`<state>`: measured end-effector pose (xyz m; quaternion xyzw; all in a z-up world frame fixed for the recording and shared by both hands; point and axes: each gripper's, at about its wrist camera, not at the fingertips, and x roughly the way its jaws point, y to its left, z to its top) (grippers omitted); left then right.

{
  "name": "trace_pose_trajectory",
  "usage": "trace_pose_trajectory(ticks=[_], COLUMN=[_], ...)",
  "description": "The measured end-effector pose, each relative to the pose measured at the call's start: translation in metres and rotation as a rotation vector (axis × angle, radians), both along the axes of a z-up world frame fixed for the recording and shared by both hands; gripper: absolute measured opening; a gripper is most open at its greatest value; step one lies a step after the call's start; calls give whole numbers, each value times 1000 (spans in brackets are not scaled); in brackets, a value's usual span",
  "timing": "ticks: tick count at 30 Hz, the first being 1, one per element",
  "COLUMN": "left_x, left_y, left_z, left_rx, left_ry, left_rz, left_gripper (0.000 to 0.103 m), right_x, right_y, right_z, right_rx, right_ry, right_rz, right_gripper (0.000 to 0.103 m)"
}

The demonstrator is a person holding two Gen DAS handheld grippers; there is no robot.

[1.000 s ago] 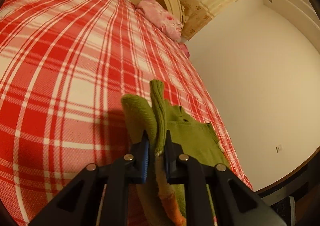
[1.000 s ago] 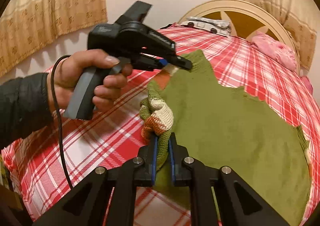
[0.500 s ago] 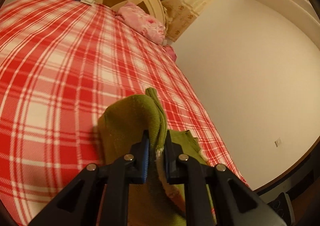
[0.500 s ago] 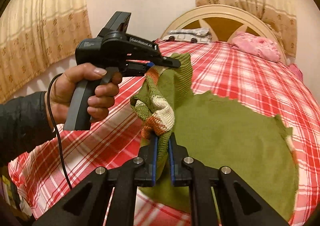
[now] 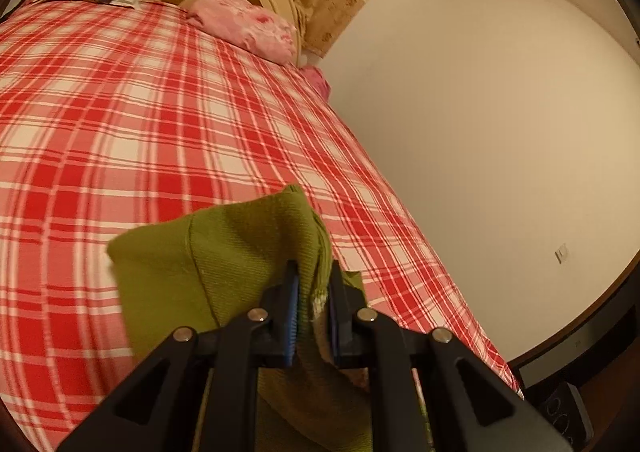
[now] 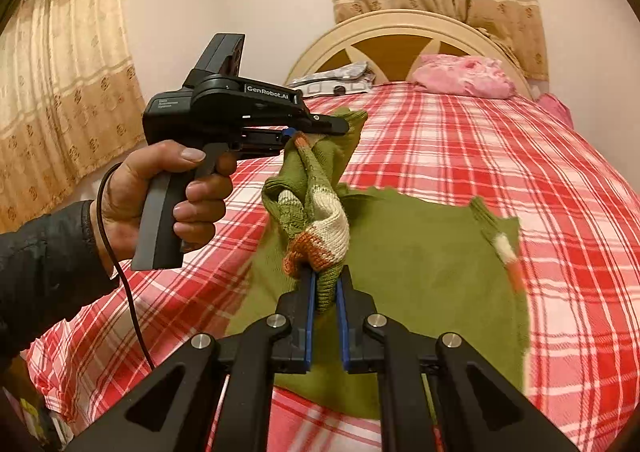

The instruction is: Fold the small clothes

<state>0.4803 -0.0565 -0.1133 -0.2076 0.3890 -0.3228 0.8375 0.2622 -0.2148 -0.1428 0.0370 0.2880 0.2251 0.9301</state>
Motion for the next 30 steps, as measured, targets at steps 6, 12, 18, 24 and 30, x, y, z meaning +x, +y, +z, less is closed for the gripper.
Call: trace_pose_trajectory(ticks=[6,12,18,24,30], left_x=[4,8,7,7,1], left_y=[-42,-77,-112,-137,-157], left_z=[1,-5,-13,-25,-24], left_rx=[33,78,116,170,171], left_ry=[3,19,27,32,16], left_rz=[-47,-75,-114,-137,-193], left_gripper=[13,13,13,13,6], right_x=[0,-4,-8,-7,-12], right_y=[-39,-70,-98,-113,-124], right_z=[-10,-21,-36,-57,-66], right_rx=[52,97,144,178,176], right_ry=[37,69,122,212,233], right_rz=[-54,-105,-144,-174,-222], right_gripper=[9,9,9,9,7])
